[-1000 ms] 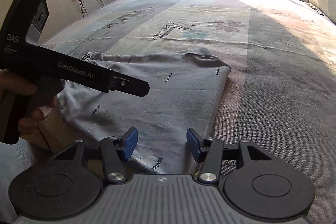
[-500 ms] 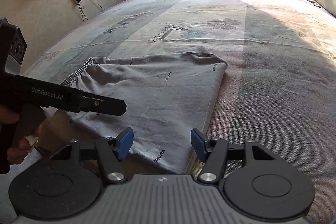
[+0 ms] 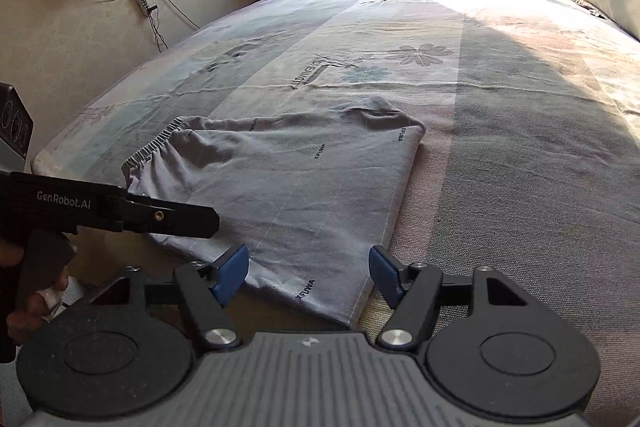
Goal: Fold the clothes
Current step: 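Move the left gripper to the folded waistband and close on it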
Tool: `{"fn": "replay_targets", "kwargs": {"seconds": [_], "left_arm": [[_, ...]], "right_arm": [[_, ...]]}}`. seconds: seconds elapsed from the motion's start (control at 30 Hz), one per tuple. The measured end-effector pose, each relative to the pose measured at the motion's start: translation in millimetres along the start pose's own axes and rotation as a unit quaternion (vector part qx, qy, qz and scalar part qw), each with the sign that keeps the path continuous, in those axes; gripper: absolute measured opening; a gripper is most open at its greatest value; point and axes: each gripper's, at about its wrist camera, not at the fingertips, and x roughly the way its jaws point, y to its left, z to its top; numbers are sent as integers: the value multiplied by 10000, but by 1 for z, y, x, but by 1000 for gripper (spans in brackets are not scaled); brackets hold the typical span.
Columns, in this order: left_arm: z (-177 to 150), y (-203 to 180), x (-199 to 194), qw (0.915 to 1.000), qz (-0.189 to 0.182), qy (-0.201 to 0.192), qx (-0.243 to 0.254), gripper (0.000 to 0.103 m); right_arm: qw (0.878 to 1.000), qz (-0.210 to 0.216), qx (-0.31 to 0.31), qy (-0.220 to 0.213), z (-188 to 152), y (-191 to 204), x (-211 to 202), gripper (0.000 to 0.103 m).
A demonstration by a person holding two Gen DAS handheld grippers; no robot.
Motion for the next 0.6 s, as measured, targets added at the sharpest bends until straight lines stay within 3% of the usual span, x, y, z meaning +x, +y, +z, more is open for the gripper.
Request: {"fn": "replay_targets", "kwargs": {"seconds": [0.1,0.3,0.4,0.6], "left_arm": [[0,12,6,9994,148,178,-244,99],[9,22,-16,9992,189,-281,-208,100],[11,38,-8,9980,492,-26,-394,99],[32,61,-37,9975,213,-487,-463,99]], "right_arm": [[10000,-2,43,-13,-2,-1,-2,71],[9999,-4,139,-26,-9,-4,-9,73],[9998,50,215,22,-11,-6,-7,73],[9981,215,570,27,-13,-19,-10,76]]}}
